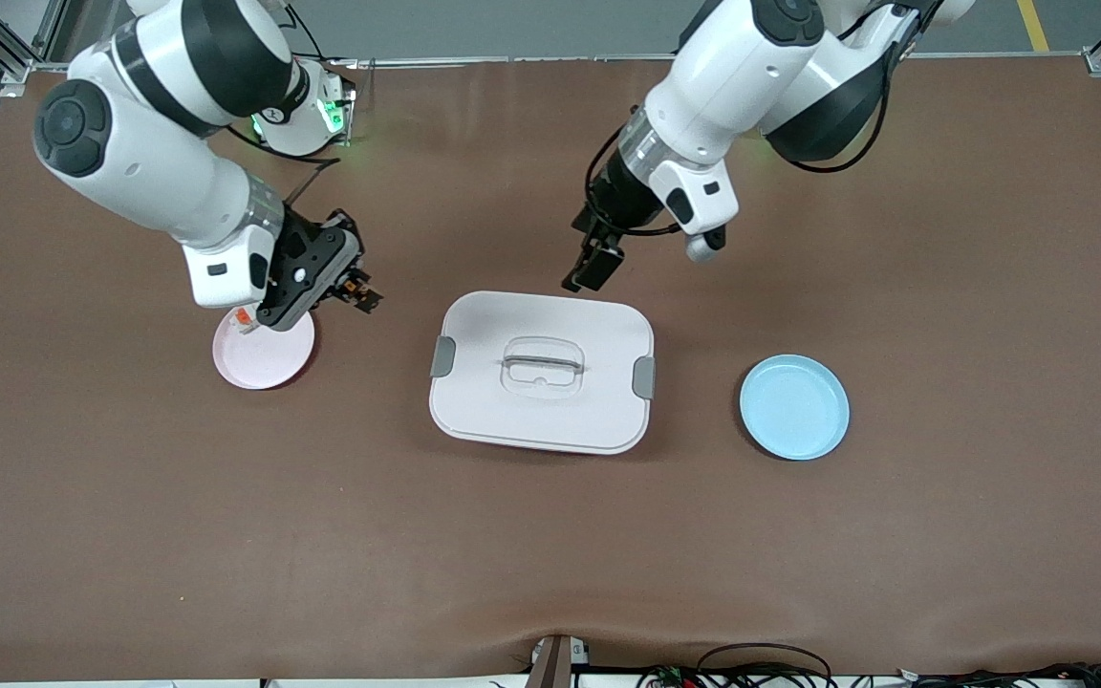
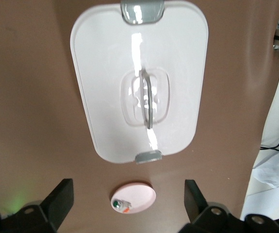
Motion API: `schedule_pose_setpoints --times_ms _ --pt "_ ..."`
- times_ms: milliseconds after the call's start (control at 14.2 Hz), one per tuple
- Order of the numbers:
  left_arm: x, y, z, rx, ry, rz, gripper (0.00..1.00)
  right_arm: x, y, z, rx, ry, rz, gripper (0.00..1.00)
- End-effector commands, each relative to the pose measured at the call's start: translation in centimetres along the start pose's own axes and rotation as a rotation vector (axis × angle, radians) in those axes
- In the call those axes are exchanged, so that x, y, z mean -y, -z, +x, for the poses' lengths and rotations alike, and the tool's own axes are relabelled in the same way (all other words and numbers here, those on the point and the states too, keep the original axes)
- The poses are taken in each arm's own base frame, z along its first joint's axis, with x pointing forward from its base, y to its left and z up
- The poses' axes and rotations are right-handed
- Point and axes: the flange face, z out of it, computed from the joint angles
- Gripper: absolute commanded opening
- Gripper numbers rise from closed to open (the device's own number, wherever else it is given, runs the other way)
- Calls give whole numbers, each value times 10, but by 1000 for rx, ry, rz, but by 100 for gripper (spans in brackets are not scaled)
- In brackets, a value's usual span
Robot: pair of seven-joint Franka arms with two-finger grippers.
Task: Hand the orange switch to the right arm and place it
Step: 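Open the left gripper and pull it back from the switch, then carry the switch to the white plate while the left gripper retreats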
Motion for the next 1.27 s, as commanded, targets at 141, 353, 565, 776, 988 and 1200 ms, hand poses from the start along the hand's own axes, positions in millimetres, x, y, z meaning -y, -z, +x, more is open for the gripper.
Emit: schedule_pose_setpoints --times_ms 141,353,565,776,988,1200 --pt "29 3 60 -111 -257 37 100 -64 -12 -65 103 283 -41 0" --pt "35 5 100 -195 -471 70 100 -98 -48 -122 113 406 -71 0" --pt "34 14 162 -257 -619 115 100 -113 -100 -174 91 475 -134 0" --pt "23 35 230 -281 -748 141 100 -111 -128 -189 92 498 -159 0" --pt "19 64 279 -299 -997 182 100 -109 -147 -199 92 505 -199 0" --pt "15 90 320 -346 -1218 241 100 -112 -172 -208 81 506 -237 0"
